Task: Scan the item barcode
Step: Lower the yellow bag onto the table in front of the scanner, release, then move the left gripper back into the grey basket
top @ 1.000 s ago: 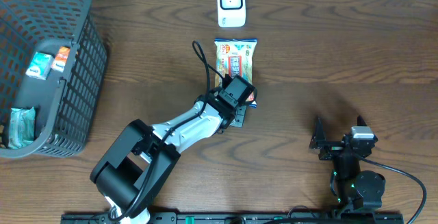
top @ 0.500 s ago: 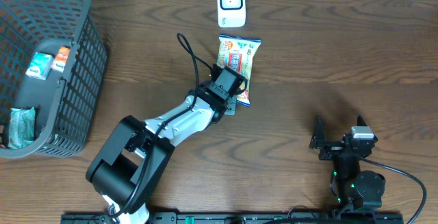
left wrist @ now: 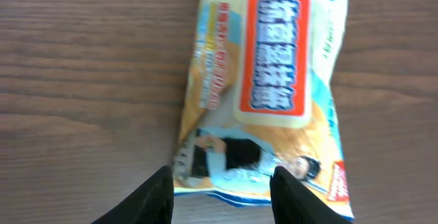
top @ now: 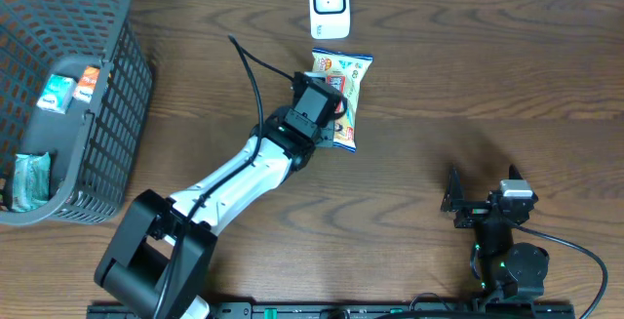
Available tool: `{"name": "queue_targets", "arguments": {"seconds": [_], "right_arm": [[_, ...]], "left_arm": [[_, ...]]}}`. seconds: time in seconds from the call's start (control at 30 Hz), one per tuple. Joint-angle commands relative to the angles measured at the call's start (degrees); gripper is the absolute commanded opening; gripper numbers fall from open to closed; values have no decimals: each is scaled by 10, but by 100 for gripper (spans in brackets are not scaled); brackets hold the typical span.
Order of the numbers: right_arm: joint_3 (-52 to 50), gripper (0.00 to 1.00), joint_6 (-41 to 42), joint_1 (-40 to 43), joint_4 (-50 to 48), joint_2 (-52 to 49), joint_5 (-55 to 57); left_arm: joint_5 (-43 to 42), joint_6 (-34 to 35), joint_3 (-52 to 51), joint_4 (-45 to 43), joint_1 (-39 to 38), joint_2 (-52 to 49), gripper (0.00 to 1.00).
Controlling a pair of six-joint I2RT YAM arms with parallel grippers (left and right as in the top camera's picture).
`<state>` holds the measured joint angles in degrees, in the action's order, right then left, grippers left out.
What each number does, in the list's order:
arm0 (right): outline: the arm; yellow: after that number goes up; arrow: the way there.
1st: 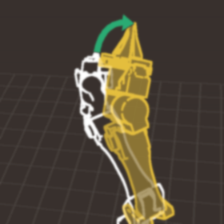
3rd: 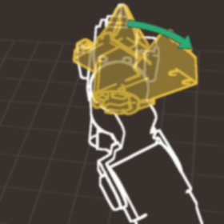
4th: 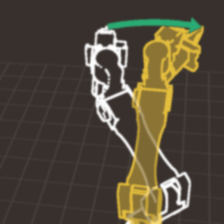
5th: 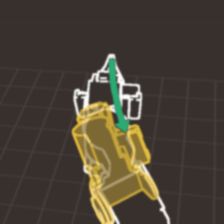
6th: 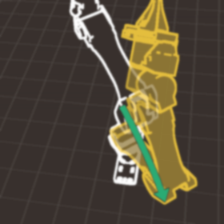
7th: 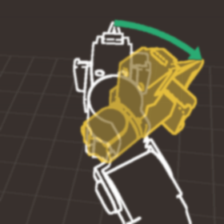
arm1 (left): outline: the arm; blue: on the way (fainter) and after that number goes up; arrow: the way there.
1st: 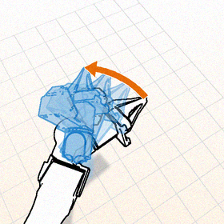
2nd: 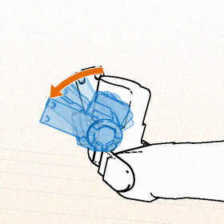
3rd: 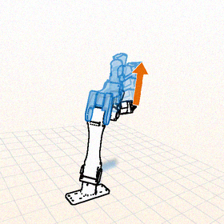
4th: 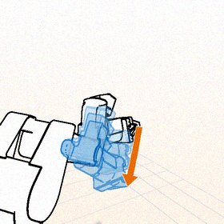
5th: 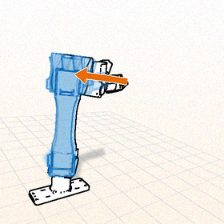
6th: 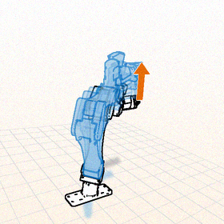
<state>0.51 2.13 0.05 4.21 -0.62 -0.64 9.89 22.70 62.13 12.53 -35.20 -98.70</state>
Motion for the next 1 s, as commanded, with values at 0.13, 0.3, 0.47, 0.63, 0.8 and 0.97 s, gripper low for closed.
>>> {"name": "queue_targets", "arguments": {"seconds": [0.13, 0.3, 0.47, 0.63, 0.8, 0.97], "right_arm": [[-2, 99, 4, 3, 1, 3, 1], [-2, 99, 4, 3, 1, 3, 1], [-2, 99, 4, 3, 1, 3, 1], [-2, 99, 4, 3, 1, 3, 1], [-2, 99, 4, 3, 1, 3, 1], [-2, 99, 4, 3, 1, 3, 1]], "left_arm": [[-15, 1, 10, -9, 14, -44, 46], [-110, 11, 10, -37, 13, -88, 53], [-110, 14, 10, -37, 12, -100, 53], [-109, 14, 10, -37, 12, -84, 53], [-107, 8, 10, -38, 12, -35, 53], [-63, -2, 10, -39, 13, 66, 53]]}}
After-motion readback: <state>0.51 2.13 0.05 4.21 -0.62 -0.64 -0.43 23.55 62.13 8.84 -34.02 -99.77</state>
